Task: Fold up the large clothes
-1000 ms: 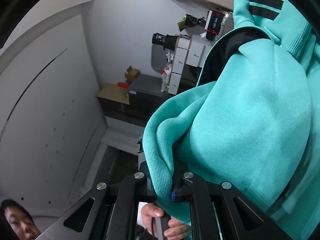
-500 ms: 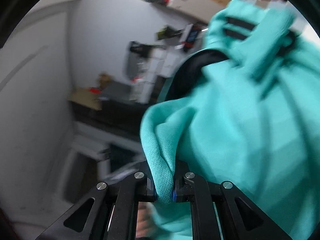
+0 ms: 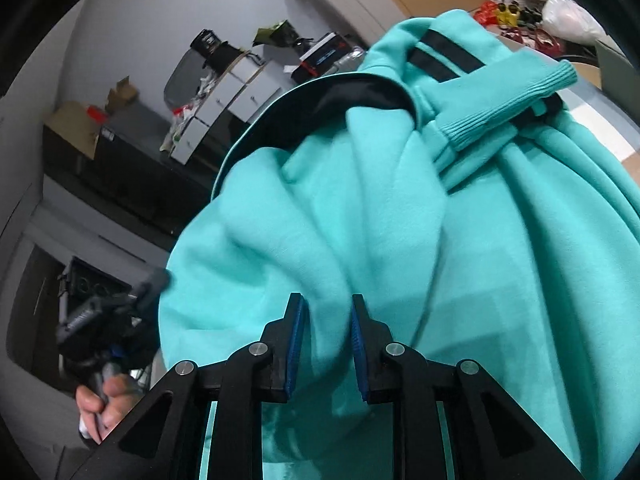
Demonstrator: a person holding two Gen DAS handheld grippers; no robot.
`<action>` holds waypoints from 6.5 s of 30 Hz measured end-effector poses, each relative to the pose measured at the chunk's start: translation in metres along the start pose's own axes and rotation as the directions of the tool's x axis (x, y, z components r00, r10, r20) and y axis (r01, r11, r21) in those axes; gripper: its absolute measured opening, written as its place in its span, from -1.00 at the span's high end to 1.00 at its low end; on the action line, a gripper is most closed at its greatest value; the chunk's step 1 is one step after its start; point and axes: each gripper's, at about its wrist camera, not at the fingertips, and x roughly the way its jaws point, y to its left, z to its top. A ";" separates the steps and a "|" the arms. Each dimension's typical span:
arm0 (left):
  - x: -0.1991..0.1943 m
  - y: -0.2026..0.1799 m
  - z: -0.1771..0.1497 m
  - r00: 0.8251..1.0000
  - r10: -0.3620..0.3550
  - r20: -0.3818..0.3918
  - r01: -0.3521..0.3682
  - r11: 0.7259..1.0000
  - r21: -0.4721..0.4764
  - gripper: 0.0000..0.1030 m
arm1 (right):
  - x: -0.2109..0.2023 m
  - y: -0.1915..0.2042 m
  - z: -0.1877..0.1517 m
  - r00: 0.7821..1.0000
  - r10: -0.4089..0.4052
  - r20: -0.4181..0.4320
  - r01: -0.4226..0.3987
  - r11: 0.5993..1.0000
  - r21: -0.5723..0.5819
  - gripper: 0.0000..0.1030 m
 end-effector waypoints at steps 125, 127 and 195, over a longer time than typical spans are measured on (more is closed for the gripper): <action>0.138 0.015 -0.046 0.760 0.646 -0.072 -0.547 0.695 0.467 -0.58 | 0.051 0.056 0.117 0.886 -0.464 0.004 0.312 0.590 -0.744 0.83; 0.137 0.016 -0.043 0.762 0.642 -0.078 -0.542 0.700 0.466 -0.58 | 0.067 0.031 0.103 0.846 -0.532 -0.027 0.338 0.575 -0.745 0.84; 0.059 0.092 0.066 0.689 0.714 -0.126 -0.670 0.693 0.265 -0.57 | 0.048 -0.074 0.154 0.859 -0.447 -0.251 0.356 0.872 -0.336 -0.50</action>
